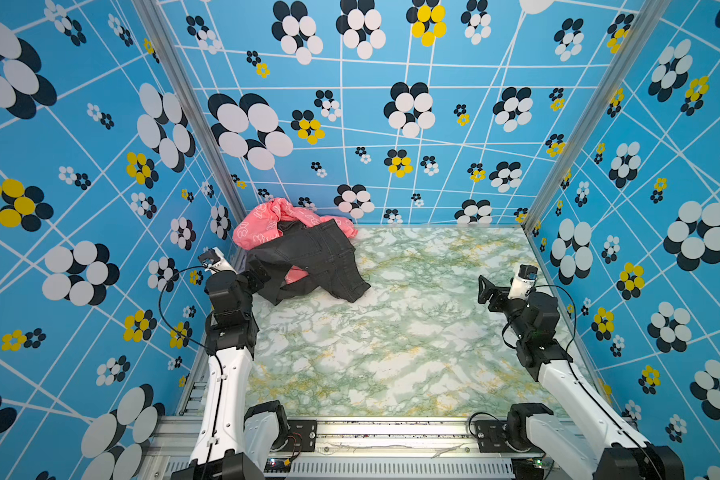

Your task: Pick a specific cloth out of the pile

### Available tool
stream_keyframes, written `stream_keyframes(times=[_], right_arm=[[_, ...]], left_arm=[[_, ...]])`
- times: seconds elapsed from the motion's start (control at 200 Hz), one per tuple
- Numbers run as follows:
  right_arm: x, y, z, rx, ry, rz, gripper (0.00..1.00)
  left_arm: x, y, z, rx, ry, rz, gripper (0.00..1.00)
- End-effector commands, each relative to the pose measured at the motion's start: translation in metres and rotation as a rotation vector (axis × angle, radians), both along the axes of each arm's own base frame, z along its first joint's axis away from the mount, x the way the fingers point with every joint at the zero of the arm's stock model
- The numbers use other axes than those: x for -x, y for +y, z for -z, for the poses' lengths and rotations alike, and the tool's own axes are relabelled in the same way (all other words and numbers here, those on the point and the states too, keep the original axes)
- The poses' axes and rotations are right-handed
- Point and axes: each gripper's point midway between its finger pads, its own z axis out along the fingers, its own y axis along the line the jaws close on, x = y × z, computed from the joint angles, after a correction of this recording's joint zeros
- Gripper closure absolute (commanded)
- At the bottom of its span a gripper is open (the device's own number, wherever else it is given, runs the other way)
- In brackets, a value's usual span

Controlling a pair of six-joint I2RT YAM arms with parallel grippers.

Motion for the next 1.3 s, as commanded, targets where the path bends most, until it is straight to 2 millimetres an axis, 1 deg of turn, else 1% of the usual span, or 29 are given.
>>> stream_keyframes(times=[0.0,0.06,0.135,0.185,0.27,0.375,0.56,0.71,0.805,0.92,1.059,1.249,1.294], right_arm=[[0.01,0.008,-0.004,-0.057,0.015,-0.041,0.01],[0.013,0.009,-0.008,-0.06,0.009,-0.047,0.01],[0.016,0.011,-0.009,-0.068,0.004,-0.057,0.01],[0.017,0.015,-0.006,-0.075,0.004,-0.081,0.01],[0.02,0.022,0.001,-0.095,-0.003,-0.118,0.01],[0.022,0.024,0.009,-0.105,-0.002,-0.126,0.01],[0.025,0.025,0.021,-0.117,0.007,-0.13,0.01],[0.026,0.025,0.023,-0.122,-0.002,-0.129,0.01],[0.026,0.024,0.023,-0.119,-0.006,-0.126,0.01],[0.027,0.025,0.021,-0.111,-0.004,-0.131,0.01],[0.027,0.025,0.021,-0.102,0.001,-0.132,0.01],[0.027,0.025,0.019,-0.105,0.001,-0.133,0.01],[0.027,0.025,0.018,-0.103,-0.001,-0.133,0.01]], left_arm=[[-0.004,0.003,0.036,0.265,0.074,-0.015,0.01],[-0.008,0.01,0.052,0.357,0.095,-0.036,0.0],[-0.014,0.017,0.07,0.465,0.101,-0.061,0.01],[-0.017,0.022,0.082,0.544,0.101,-0.082,0.03],[-0.022,0.029,0.098,0.642,0.099,-0.108,0.04],[-0.029,0.039,0.116,0.778,0.067,-0.135,0.06],[-0.036,0.051,0.144,0.928,0.078,-0.206,0.12],[-0.042,0.058,0.167,1.034,0.051,-0.259,0.15],[-0.048,0.057,0.182,1.104,0.075,-0.274,0.16],[-0.061,0.059,0.193,1.167,0.034,-0.264,0.17],[-0.066,0.063,0.21,1.238,0.007,-0.294,0.19],[-0.076,0.07,0.217,1.26,-0.015,-0.307,0.23],[-0.079,0.071,0.216,1.262,-0.015,-0.3,0.24]])
